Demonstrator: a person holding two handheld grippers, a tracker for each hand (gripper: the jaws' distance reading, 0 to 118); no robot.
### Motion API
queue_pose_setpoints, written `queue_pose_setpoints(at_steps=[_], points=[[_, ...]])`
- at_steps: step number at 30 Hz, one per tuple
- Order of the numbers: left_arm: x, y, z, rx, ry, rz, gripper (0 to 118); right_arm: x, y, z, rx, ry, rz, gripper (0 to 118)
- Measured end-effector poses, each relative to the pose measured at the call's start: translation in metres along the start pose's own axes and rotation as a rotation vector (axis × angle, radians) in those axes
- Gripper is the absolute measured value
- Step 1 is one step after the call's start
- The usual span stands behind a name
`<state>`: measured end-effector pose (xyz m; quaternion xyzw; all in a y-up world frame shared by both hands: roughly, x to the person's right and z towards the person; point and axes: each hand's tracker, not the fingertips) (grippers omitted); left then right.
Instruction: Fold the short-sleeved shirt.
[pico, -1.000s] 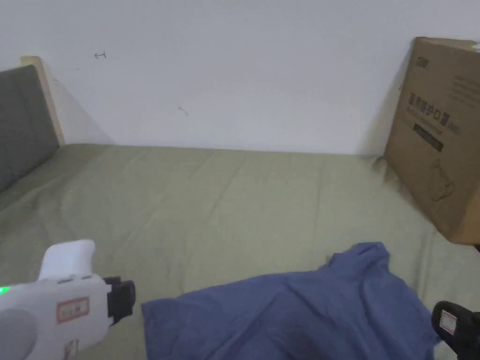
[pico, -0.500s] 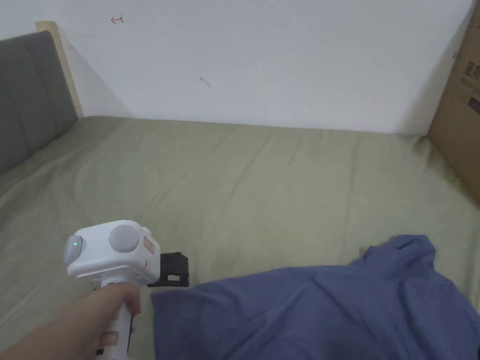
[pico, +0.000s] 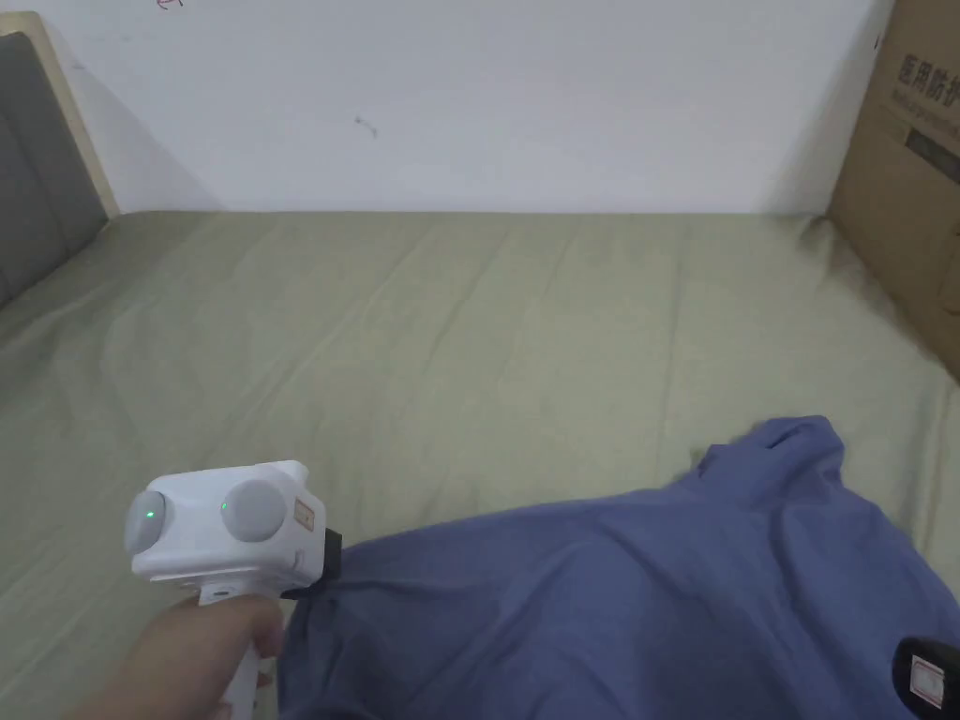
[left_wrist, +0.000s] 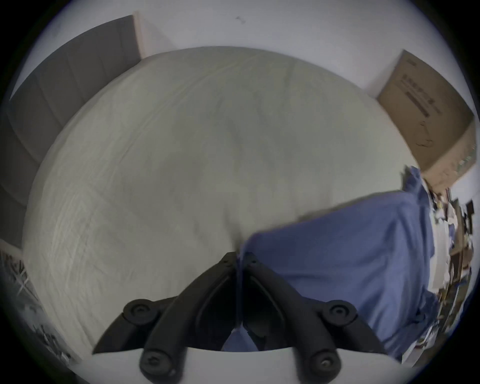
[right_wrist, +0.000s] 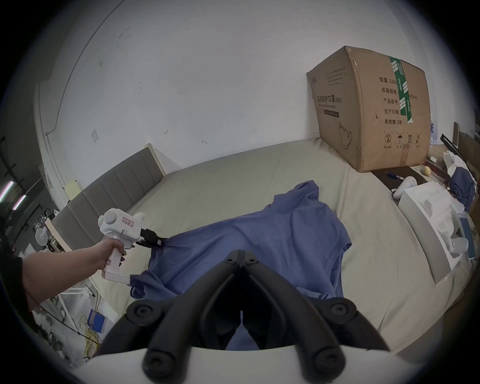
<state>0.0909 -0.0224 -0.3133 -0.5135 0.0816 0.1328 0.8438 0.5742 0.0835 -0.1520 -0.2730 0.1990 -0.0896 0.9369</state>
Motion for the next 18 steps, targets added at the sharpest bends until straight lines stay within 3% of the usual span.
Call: queue_pose_setpoints(at_steps=[2,5,7,12,14,15,17,18], points=[[-0.001,0.000,0.003,-0.015,-0.052,-0.050,1,0.001,0.004,-0.001,0.014,0.000,0.020,0],[-0.006,0.008,0.008,0.067,0.080,-0.121,1,0.017,0.035,-0.016,0.026,0.030,0.030,0],[-0.005,-0.001,0.027,0.085,0.052,-0.111,1,0.037,0.067,-0.039,0.030,0.006,0.025,0],[-0.013,0.004,0.037,0.133,0.086,-0.077,1,0.105,0.150,-0.148,-0.217,-0.090,-0.087,0],[-0.018,-0.003,0.041,0.131,0.077,-0.066,1,0.127,0.165,-0.194,-0.343,-0.050,-0.141,1],[-0.018,-0.006,0.040,0.129,0.075,-0.066,1,0.133,0.168,-0.214,-0.353,-0.117,-0.153,14],[-0.018,-0.011,0.039,0.136,0.092,-0.071,1,0.140,0.169,-0.254,-0.426,-0.186,-0.171,77],[-0.018,-0.008,0.039,0.142,0.097,-0.077,1,0.146,0.167,-0.274,-0.489,-0.183,-0.212,94]])
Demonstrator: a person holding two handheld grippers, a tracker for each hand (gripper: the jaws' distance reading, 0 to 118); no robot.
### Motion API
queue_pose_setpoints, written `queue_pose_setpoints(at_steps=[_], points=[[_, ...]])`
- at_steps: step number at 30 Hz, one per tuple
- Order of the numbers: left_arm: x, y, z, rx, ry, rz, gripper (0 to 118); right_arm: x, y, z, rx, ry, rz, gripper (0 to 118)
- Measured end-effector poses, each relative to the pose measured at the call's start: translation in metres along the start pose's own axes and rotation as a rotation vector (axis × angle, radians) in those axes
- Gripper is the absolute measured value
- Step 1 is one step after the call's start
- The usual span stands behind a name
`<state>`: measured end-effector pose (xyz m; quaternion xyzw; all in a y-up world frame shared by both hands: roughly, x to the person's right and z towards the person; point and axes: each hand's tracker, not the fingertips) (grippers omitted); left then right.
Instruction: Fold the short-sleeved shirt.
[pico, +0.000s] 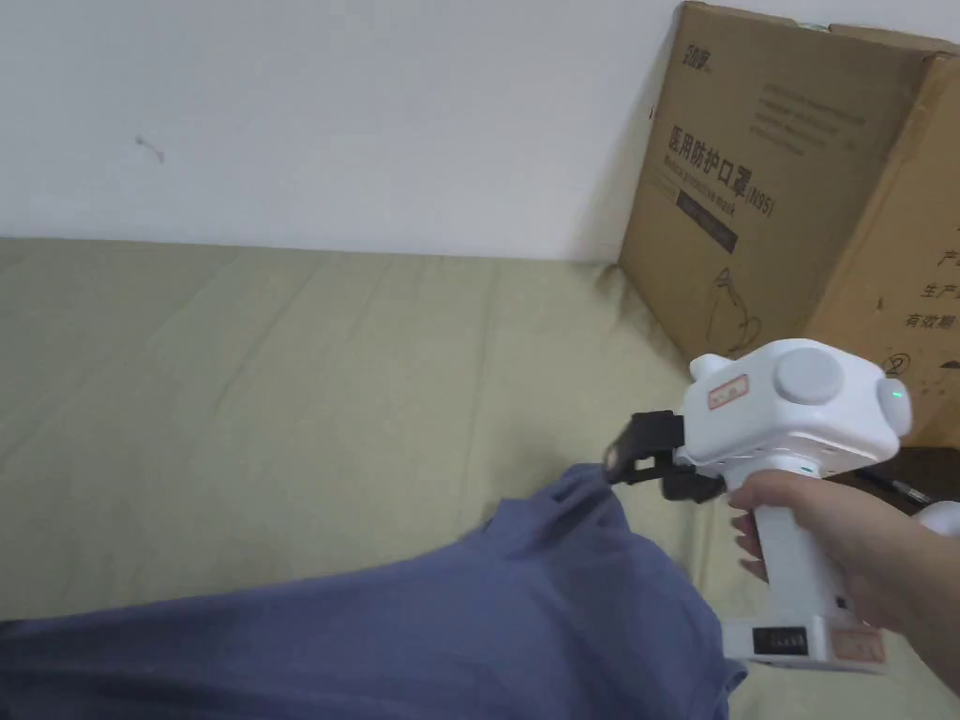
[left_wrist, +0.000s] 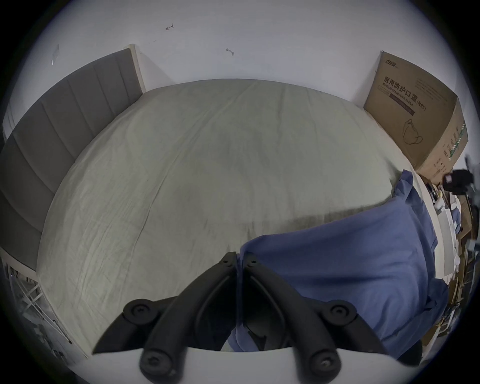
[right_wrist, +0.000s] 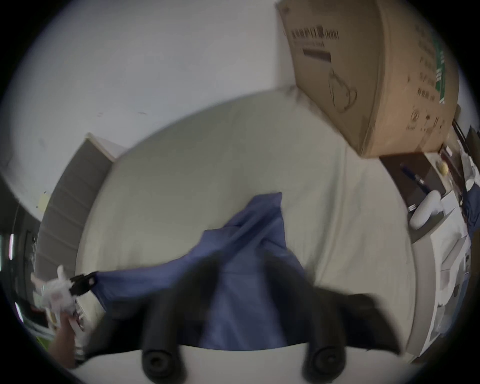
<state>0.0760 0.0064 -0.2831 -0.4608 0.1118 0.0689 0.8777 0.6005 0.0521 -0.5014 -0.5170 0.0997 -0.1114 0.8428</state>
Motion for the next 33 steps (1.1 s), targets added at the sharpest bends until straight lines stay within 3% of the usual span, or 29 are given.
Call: queue_pose_setpoints(at_steps=[1,2,4,10,11,12,13,15,18,20,23,31,33], points=[[0.000,-0.001,-0.001,0.003,0.003,-0.004,1,0.001,0.004,-0.016,-0.064,-0.016,-0.026,94],[0.000,-0.003,-0.002,-0.001,0.002,-0.013,1,0.002,0.003,-0.031,-0.024,0.002,-0.053,116],[0.005,-0.005,-0.009,-0.004,0.003,-0.019,1,-0.007,-0.006,-0.046,-0.082,-0.041,-0.067,104],[0.005,-0.007,-0.012,-0.052,-0.037,0.050,1,-0.001,-0.009,-0.090,-0.221,-0.226,0.039,104],[0.005,-0.008,-0.013,-0.056,-0.040,0.051,1,-0.002,-0.016,-0.081,-0.244,-0.253,0.062,86],[-0.009,-0.001,-0.022,-0.062,-0.040,0.049,1,-0.003,-0.021,-0.077,-0.238,-0.264,0.087,59],[-0.009,-0.001,-0.023,-0.067,-0.040,0.047,1,-0.004,-0.023,-0.070,-0.200,-0.265,0.109,47],[-0.007,-0.003,-0.024,-0.077,-0.039,0.044,1,0.007,-0.014,-0.065,-0.173,-0.145,0.087,2],[-0.005,-0.002,-0.021,-0.081,-0.030,0.044,1,0.015,-0.016,-0.038,-0.121,-0.067,0.061,2],[0.000,0.000,-0.011,-0.072,-0.027,0.045,1,0.013,-0.020,-0.012,-0.086,0.006,0.089,2],[0.000,0.007,0.017,-0.032,-0.040,0.055,1,0.017,-0.020,0.029,-0.018,0.033,0.115,2],[-0.001,0.050,0.155,0.145,-0.160,-0.001,1,0.024,-0.046,0.194,0.239,0.129,0.072,2],[0.016,0.057,0.204,0.204,-0.135,-0.059,1,0.022,-0.053,0.235,0.278,0.167,0.100,2]])
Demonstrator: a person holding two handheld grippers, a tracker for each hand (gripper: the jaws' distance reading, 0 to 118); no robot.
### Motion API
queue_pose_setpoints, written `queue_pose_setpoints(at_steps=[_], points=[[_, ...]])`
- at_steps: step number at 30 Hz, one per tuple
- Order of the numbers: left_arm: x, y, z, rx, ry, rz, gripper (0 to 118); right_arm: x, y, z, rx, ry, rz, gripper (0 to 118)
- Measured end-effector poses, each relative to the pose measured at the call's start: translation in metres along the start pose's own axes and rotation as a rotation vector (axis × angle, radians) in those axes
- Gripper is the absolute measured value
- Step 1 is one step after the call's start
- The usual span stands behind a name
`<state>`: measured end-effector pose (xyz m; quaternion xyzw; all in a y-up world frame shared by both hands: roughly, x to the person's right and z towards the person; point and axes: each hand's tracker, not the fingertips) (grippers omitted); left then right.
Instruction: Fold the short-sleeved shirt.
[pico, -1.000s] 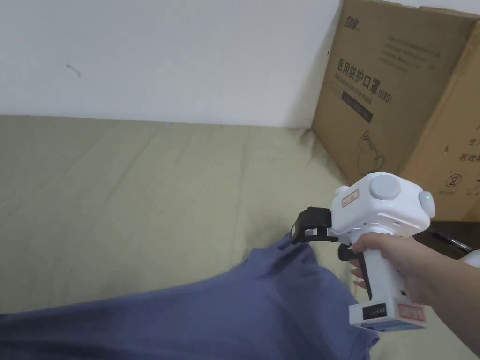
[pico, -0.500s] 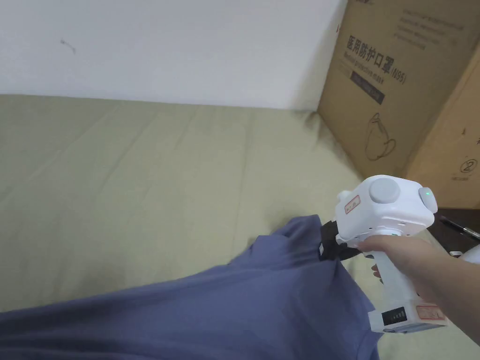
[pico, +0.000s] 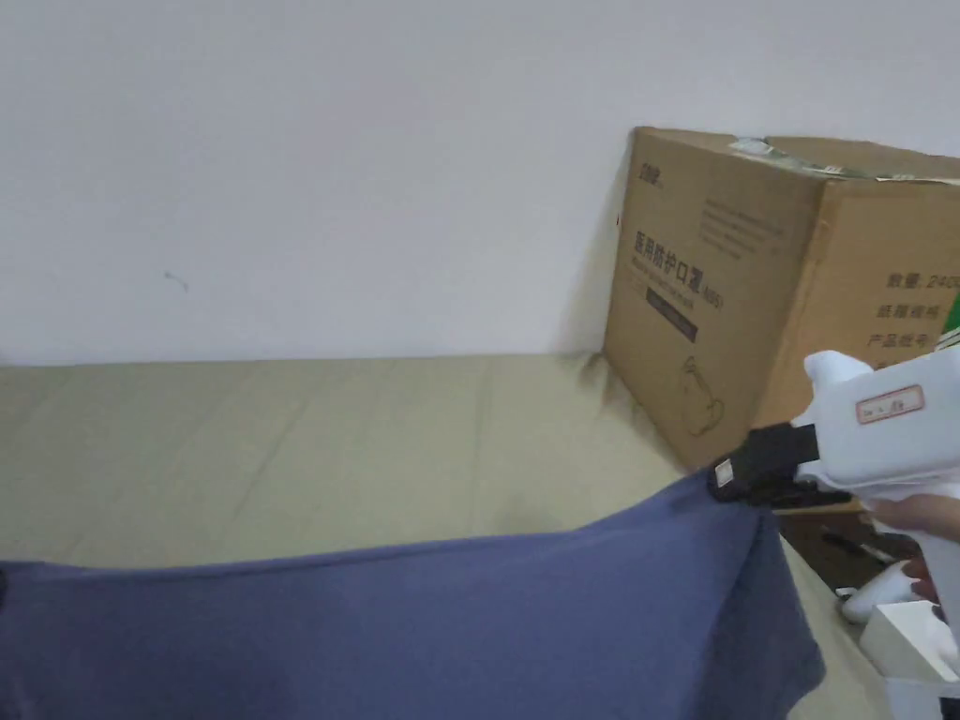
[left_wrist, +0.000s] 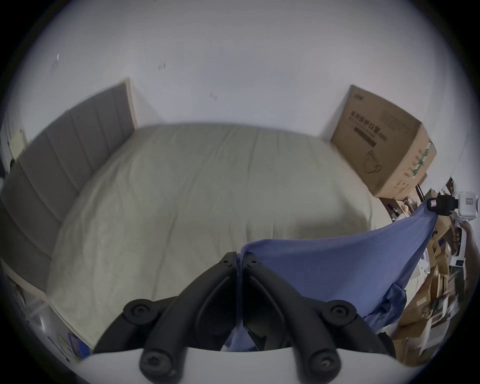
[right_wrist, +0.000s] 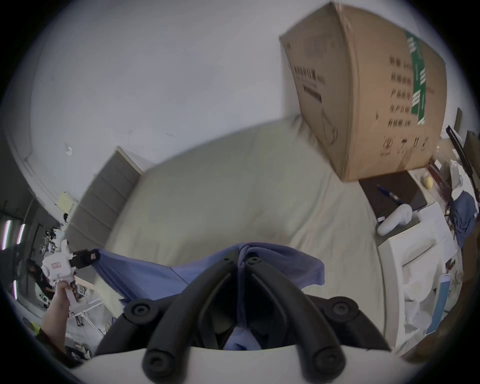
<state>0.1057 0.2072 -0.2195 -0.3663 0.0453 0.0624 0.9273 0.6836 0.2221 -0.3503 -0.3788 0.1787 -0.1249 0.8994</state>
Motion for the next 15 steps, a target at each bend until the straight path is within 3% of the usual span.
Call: queue_pose_setpoints(at_steps=[2,3,6,11,15], points=[[0.007,0.016,0.031,0.065,0.015,-0.049,1,-0.014,0.002,0.038,0.057,0.002,0.039,2],[-0.013,0.033,0.014,0.091,0.010,-0.062,1,-0.019,0.007,0.055,0.088,0.006,0.037,2],[-0.003,0.062,0.050,0.140,0.000,-0.039,1,-0.031,0.030,0.091,0.151,0.045,0.021,2],[0.008,0.108,0.071,0.217,0.041,-0.104,1,-0.079,0.074,0.127,0.251,0.010,0.109,2],[0.013,0.151,0.088,0.277,0.066,-0.059,1,-0.103,0.128,0.130,0.302,0.002,0.133,2]])
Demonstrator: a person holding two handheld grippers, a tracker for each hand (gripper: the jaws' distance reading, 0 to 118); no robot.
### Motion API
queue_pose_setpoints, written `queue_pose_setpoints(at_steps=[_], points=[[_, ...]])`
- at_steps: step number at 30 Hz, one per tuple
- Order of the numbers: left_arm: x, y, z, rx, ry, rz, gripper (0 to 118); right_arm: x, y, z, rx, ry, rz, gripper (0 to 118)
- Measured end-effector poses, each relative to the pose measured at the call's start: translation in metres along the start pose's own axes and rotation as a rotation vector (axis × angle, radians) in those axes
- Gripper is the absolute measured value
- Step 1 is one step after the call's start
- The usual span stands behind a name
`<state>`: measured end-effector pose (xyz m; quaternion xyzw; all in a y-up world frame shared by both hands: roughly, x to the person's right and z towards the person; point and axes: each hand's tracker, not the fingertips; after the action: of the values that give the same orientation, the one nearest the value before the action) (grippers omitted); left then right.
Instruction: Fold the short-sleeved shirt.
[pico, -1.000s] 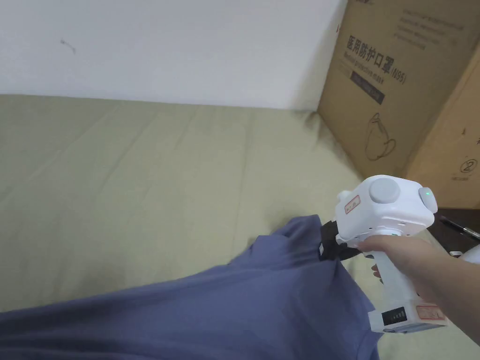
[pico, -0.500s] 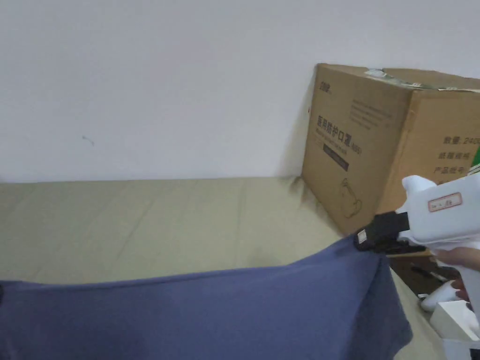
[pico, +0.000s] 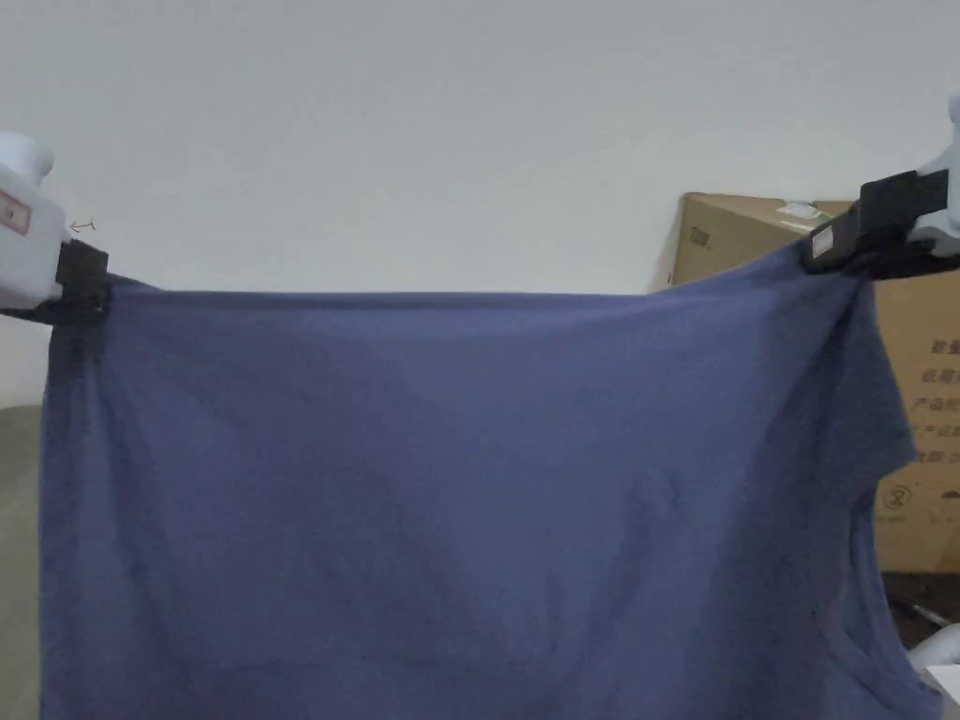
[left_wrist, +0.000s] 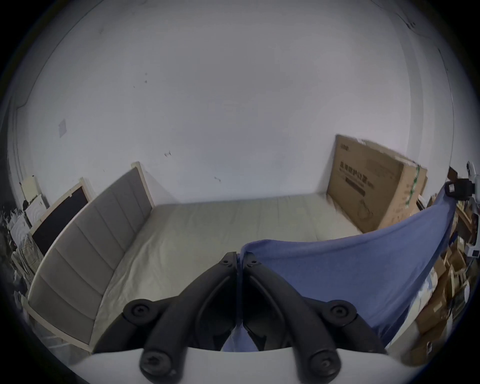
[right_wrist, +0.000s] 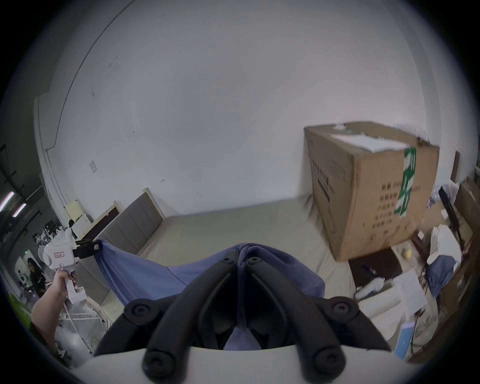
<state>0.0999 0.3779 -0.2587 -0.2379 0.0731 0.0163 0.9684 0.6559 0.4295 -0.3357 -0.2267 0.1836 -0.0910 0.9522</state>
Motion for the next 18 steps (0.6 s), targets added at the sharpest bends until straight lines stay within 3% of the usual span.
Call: queue_pose_setpoints(at_steps=[6,9,13,18], points=[[-0.018,0.071,-0.030,0.100,0.046,0.036,1,-0.032,0.064,-0.041,0.089,-0.032,0.080,2],[-0.026,0.104,-0.049,0.134,0.079,0.047,1,-0.044,0.085,-0.069,0.144,-0.048,0.075,2],[-0.014,0.111,-0.061,0.217,0.110,0.080,1,-0.061,0.105,-0.097,0.213,-0.106,0.135,2],[-0.014,0.117,-0.079,0.333,0.035,0.148,1,-0.062,0.130,-0.123,0.335,-0.154,0.172,2]])
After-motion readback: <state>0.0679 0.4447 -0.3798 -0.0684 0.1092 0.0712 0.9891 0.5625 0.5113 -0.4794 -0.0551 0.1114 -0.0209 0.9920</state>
